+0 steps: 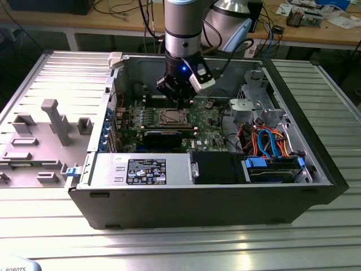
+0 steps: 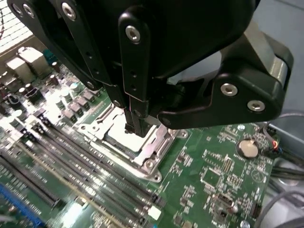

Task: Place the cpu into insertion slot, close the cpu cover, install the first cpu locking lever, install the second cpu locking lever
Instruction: 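Install the second cpu locking lever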

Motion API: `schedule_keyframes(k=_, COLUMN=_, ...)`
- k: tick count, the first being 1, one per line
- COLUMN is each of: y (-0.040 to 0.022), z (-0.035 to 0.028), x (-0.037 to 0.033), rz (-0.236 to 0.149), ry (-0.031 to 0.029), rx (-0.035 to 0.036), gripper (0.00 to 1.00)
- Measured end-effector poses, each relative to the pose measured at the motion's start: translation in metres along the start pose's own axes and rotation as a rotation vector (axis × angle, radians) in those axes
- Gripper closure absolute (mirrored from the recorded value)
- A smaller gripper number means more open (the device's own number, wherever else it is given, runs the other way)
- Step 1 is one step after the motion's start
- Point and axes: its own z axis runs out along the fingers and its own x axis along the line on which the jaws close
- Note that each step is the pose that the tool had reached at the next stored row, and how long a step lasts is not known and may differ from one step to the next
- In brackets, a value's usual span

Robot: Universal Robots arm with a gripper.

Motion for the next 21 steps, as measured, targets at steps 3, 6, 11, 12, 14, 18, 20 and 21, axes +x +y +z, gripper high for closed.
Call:
schedule_keyframes(k=3, y=-0.0045, z=-0.0002, x=0.0003, rz=0.0, ry=0.0, rx=-0.0001, gripper=0.89)
schedule_keyframes(k=6, y=-0.0047, z=-0.0002, x=0.0003, rz=0.0, ry=0.0, rx=0.0, gripper=0.89)
schedule_keyframes(k=11, y=-0.005, z=-0.0002, x=0.0003, rz=0.0, ry=0.0, rx=0.0, gripper=0.89)
schedule_keyframes(k=12, y=-0.005, z=-0.0002, x=0.0003, rz=0.0, ry=0.0, rx=0.0, gripper=0.89)
schedule_keyframes(k=14, y=-0.0051, z=-0.0002, x=0.0003, rz=0.0, ry=0.0, rx=0.0, gripper=0.89)
schedule_keyframes(k=18, y=-0.0051, z=-0.0007, x=0.0004, rz=0.0, ry=0.0002, rx=0.0002, gripper=0.89)
schedule_keyframes(k=20, y=-0.0049, z=-0.0036, x=0.0002, rz=0.0, ry=0.0008, rx=0.0, gripper=0.89)
schedule_keyframes(k=21, y=-0.0049, z=-0.0039, x=0.0002, rz=0.0, ry=0.001, rx=-0.0001, gripper=0.89)
